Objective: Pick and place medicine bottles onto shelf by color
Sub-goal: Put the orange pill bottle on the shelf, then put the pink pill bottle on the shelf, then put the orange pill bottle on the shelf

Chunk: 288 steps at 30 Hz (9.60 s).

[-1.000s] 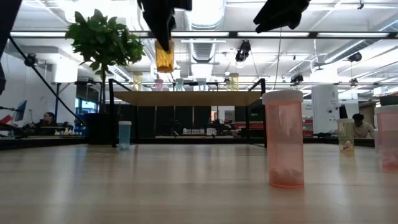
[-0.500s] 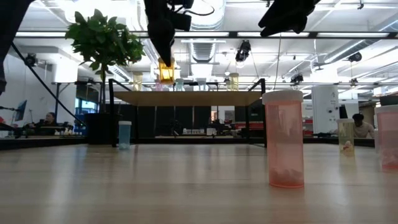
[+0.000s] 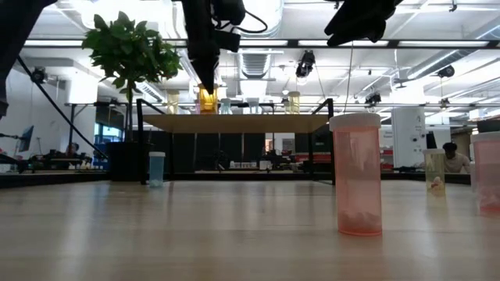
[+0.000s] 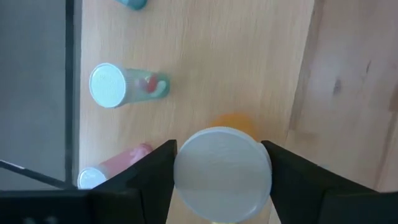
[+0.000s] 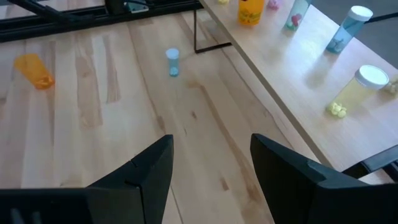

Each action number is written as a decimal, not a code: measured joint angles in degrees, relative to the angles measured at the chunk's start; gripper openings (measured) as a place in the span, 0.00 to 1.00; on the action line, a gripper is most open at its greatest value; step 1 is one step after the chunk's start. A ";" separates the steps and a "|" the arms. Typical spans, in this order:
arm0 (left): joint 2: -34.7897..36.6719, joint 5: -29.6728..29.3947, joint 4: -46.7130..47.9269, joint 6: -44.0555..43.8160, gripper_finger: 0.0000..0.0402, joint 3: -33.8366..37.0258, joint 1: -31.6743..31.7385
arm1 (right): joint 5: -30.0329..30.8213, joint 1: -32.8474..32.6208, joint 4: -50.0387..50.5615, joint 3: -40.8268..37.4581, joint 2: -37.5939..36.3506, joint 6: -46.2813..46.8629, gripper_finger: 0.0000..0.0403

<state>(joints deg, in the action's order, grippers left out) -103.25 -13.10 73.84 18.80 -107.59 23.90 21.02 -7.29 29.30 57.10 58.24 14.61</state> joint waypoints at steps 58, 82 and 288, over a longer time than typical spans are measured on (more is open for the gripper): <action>2.23 -2.56 -0.97 1.73 0.73 -1.03 0.02 | -0.02 0.00 0.00 0.00 0.11 0.18 0.51; 22.91 -2.41 -48.19 -15.54 0.73 27.59 -39.42 | -5.01 -19.42 -27.35 -13.53 10.39 -6.60 0.51; 45.82 -17.03 -101.44 -11.72 0.73 70.49 -51.56 | -10.66 -1.18 7.82 22.52 19.43 -12.09 0.50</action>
<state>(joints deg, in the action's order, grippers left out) -57.43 -30.13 -27.59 7.09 -37.10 -27.66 10.35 -8.47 37.12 79.62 77.67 2.52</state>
